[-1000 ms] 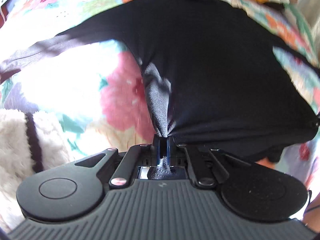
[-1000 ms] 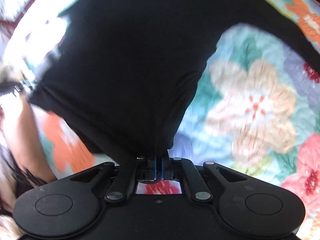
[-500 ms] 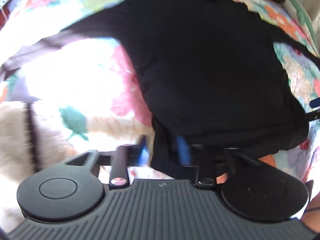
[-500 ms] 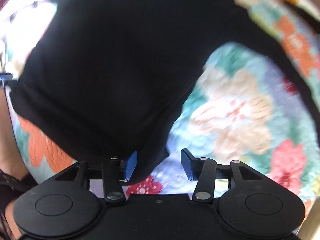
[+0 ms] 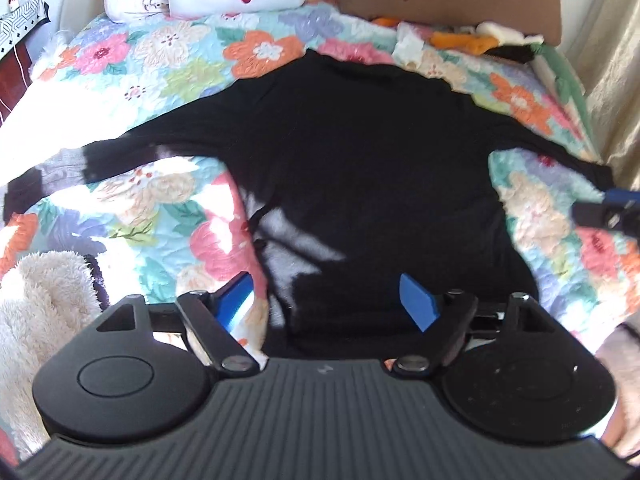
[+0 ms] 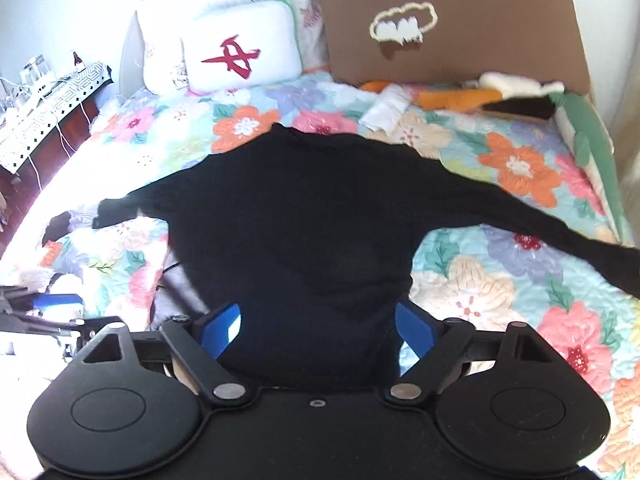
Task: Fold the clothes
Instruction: 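Release the hem and withdraw both grippers above the flat garment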
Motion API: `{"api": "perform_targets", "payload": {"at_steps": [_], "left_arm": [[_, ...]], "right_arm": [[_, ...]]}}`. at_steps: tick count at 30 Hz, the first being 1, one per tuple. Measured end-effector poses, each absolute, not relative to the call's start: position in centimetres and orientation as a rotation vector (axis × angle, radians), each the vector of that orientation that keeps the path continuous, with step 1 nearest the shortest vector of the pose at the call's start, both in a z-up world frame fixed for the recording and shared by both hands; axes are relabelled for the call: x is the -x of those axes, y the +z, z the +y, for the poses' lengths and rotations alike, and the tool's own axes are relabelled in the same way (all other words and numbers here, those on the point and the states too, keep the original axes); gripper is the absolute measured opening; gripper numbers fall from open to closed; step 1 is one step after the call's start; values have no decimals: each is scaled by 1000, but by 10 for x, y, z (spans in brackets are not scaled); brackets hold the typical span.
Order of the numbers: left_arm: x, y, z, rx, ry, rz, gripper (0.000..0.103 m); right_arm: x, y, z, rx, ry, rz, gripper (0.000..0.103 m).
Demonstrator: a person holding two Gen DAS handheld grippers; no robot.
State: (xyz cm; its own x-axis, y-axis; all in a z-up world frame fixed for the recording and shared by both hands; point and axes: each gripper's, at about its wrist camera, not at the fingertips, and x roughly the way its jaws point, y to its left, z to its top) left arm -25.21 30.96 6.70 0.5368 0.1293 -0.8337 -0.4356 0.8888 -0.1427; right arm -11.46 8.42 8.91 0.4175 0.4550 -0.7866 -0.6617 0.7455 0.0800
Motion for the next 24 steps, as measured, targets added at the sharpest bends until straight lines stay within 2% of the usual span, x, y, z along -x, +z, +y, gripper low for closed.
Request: {"api": "perform_targets", "payload": {"at_steps": [3, 6, 24], "left_arm": [[246, 75, 297, 288, 364, 938, 96], [239, 73, 275, 186, 367, 952, 100], [233, 61, 222, 118, 380, 995, 103]], "right_arm": [[128, 87, 94, 304, 710, 878, 88], [138, 82, 102, 325, 676, 891, 89], [154, 66, 76, 327, 495, 831, 90]]}}
